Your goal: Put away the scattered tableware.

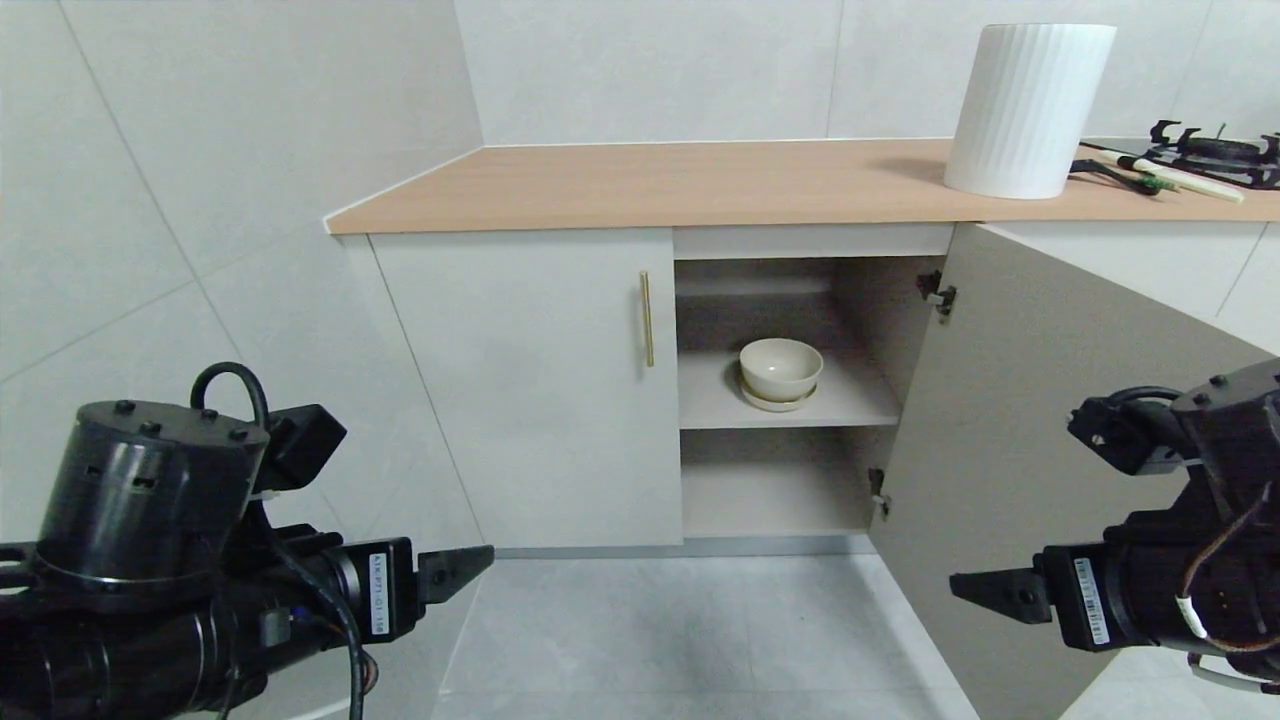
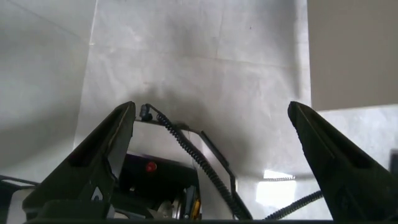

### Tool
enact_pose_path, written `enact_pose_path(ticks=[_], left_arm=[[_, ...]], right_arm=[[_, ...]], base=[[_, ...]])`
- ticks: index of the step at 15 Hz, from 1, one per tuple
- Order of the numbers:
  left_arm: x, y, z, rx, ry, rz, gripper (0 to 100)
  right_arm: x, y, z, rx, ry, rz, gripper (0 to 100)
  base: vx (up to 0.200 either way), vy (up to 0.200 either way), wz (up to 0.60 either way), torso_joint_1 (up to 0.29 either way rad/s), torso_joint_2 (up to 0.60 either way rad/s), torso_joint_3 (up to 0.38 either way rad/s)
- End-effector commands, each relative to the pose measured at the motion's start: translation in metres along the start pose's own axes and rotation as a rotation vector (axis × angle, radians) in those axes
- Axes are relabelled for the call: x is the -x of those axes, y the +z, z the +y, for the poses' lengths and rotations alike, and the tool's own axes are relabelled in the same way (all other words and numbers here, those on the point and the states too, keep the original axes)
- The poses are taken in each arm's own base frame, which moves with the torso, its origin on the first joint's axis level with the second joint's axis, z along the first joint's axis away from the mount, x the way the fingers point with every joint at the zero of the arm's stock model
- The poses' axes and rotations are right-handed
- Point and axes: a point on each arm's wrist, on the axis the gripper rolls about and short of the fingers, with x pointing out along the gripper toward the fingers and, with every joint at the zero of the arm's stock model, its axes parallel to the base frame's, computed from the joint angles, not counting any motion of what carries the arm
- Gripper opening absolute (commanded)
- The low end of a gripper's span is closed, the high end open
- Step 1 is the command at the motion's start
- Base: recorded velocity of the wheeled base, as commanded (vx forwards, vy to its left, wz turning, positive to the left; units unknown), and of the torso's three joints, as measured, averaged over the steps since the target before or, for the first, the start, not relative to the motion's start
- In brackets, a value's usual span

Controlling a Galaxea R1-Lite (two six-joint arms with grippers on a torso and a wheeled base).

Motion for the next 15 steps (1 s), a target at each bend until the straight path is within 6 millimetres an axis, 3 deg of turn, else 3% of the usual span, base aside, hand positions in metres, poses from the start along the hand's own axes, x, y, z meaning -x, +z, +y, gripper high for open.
enact_pose_path(ticks=[1,8,15], left_arm=[[-0.001,0.000,0.000,-0.001,0.000,0.002,100],[0.000,0.000,0.000,0.001,-0.001,0.000,100],[-0.001,0.000,0.000,0.001,-0.003,0.001,100]], right_arm=[[0.003,-0.002,-0.002,0.012,-0.013,0.029,100],[0.007,-0.008,-0.008,0.063,-0.111,0.095,100],[0.022,0.005,-0.047,0.027,-0.296,0.084,100]], base=[[0.000,-0.200,0.00,0.017,0.00,-0.002],[0.000,-0.200,0.00,0.002,0.00,-0.003],[0.000,0.000,0.00,0.000,0.00,0.000]])
